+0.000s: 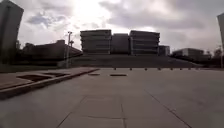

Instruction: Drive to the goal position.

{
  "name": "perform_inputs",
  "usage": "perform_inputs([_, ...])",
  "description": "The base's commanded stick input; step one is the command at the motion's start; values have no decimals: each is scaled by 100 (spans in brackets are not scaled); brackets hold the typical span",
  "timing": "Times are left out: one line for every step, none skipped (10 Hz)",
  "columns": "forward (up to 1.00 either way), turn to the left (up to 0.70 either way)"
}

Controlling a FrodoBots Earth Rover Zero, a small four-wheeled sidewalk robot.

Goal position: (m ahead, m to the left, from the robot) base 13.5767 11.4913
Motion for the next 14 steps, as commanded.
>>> perform_inputs([100,0])
perform_inputs([100,0])
perform_inputs([100,0])
perform_inputs([100,0])
perform_inputs([100,0])
perform_inputs([100,0])
perform_inputs([100,-27])
perform_inputs([100,-27])
perform_inputs([100,-27])
perform_inputs([100,-27])
perform_inputs([100,-27])
perform_inputs([100,-24])
perform_inputs([100,-4])
perform_inputs([100,0])
